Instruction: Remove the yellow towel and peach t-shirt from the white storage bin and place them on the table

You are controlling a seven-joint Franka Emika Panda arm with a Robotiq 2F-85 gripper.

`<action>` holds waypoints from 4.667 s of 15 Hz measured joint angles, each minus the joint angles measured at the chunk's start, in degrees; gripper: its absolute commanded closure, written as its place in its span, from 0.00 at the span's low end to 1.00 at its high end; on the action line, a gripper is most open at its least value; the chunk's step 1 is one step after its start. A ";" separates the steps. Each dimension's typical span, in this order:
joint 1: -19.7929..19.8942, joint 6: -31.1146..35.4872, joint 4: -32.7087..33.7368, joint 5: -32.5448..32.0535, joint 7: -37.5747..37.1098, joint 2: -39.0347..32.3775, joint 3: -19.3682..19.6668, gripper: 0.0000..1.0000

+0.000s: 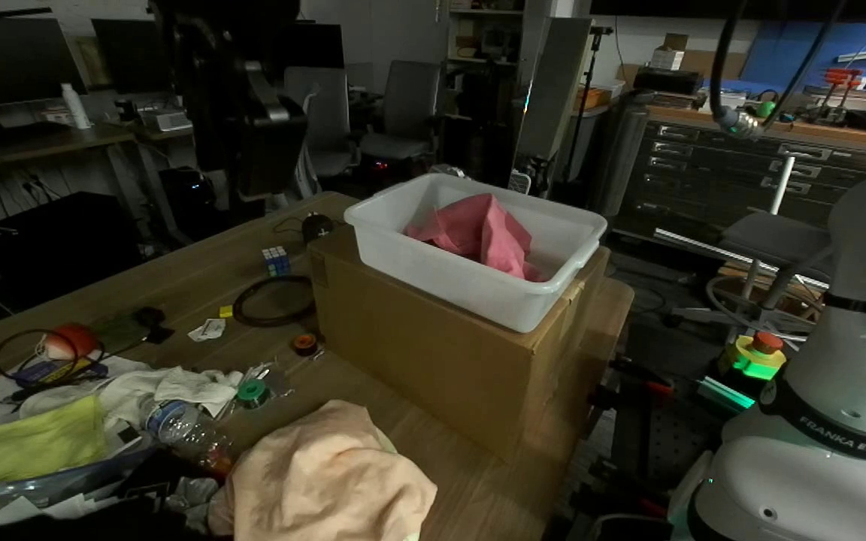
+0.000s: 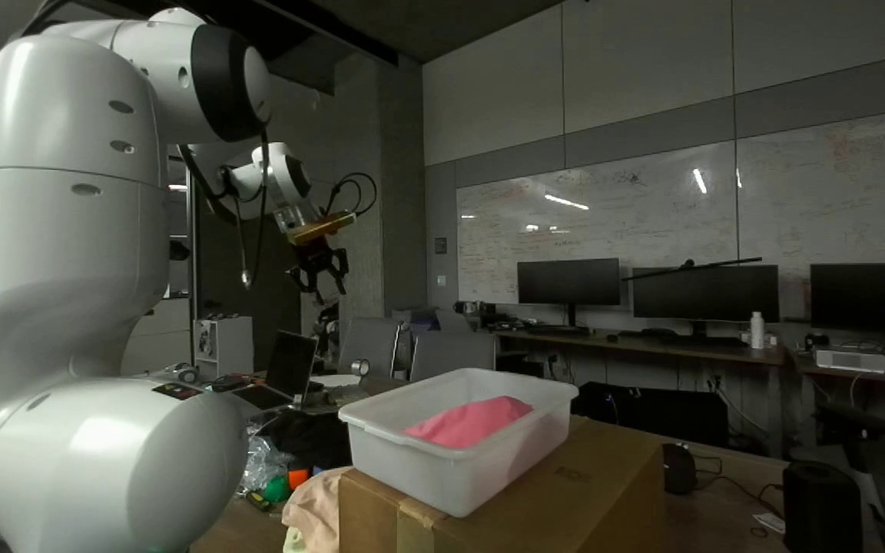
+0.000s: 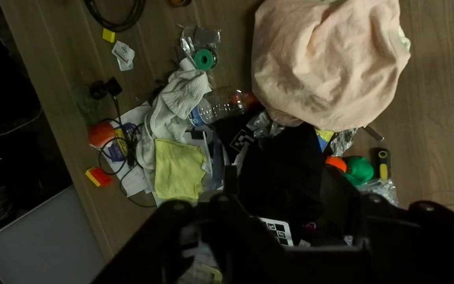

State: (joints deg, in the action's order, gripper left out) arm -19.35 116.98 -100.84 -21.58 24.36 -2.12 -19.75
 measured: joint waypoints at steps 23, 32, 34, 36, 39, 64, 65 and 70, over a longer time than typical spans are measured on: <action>14.41 0.06 -17.01 6.96 -26.56 7.29 14.63 0.00; 18.00 2.55 -22.18 15.40 -27.36 7.23 18.39 0.00; 18.61 2.80 -23.13 17.27 -27.48 7.23 18.97 0.00; 19.11 2.81 -24.04 18.88 -27.61 7.24 19.49 0.00; 19.64 2.81 -25.35 20.28 -28.23 7.27 19.98 0.00; 20.98 7.75 -31.07 16.99 -39.08 5.45 20.15 0.00; 21.03 8.81 -31.13 16.47 -39.40 4.88 20.18 0.00; 21.44 12.66 -31.34 13.03 -42.53 2.51 20.54 0.00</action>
State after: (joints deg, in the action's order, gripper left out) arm 2.09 129.64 -132.18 -8.54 -18.17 0.39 0.79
